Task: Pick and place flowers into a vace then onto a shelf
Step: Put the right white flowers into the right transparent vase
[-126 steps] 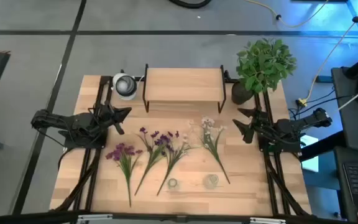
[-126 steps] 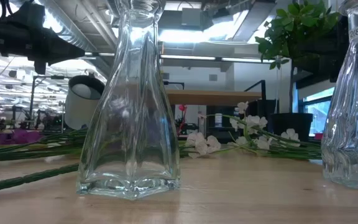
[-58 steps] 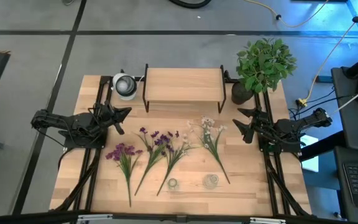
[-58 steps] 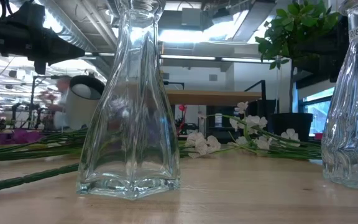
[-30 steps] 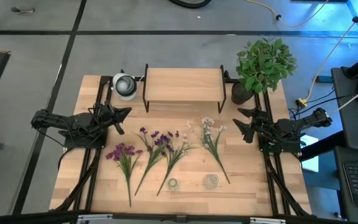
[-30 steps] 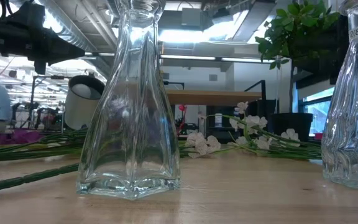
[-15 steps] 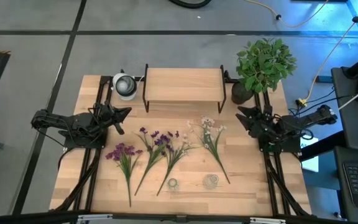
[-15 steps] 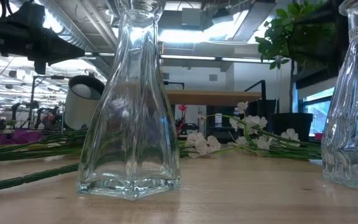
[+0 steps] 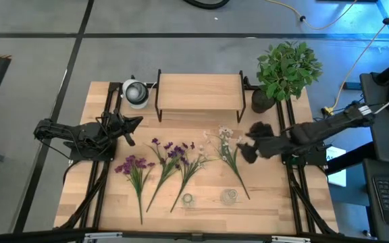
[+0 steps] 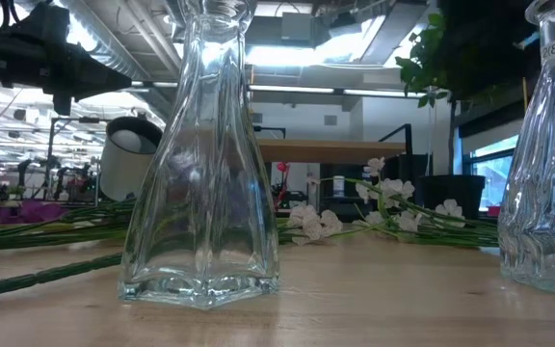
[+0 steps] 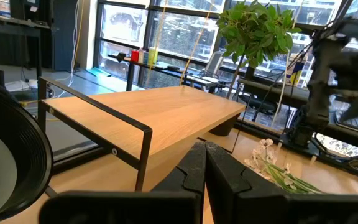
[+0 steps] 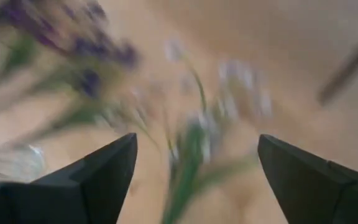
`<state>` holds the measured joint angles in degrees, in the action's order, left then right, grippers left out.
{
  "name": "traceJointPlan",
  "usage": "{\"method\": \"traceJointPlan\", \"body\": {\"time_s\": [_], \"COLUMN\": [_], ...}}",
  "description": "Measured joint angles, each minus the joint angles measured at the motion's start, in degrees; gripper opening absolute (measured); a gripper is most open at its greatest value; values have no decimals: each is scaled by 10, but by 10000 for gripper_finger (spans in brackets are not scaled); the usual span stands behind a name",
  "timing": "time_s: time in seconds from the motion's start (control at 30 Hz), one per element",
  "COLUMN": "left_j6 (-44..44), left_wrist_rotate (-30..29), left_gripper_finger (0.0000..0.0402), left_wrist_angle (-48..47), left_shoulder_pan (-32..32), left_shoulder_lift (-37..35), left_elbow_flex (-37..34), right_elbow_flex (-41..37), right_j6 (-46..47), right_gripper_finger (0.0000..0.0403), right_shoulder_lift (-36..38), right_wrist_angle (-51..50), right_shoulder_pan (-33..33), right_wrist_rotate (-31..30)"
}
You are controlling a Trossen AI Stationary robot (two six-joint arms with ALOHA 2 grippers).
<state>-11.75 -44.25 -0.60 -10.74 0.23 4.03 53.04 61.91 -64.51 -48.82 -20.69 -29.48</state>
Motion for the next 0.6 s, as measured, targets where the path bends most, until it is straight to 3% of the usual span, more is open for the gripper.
{"method": "traceJointPlan", "body": {"time_s": [0.17,0.6], "left_j6": [0,0], "left_wrist_rotate": [0,0], "left_gripper_finger": [4,4], "left_wrist_angle": [0,0], "left_shoulder_pan": [0,0], "left_shoulder_lift": [0,0], "left_elbow_flex": [0,0], "right_elbow_flex": [61,78], "right_j6": [87,113], "right_gripper_finger": [335,335], "right_shoulder_lift": [-130,-305], "right_wrist_angle": [-95,-69], "right_shoulder_pan": [0,1], "right_wrist_rotate": [67,142]}}
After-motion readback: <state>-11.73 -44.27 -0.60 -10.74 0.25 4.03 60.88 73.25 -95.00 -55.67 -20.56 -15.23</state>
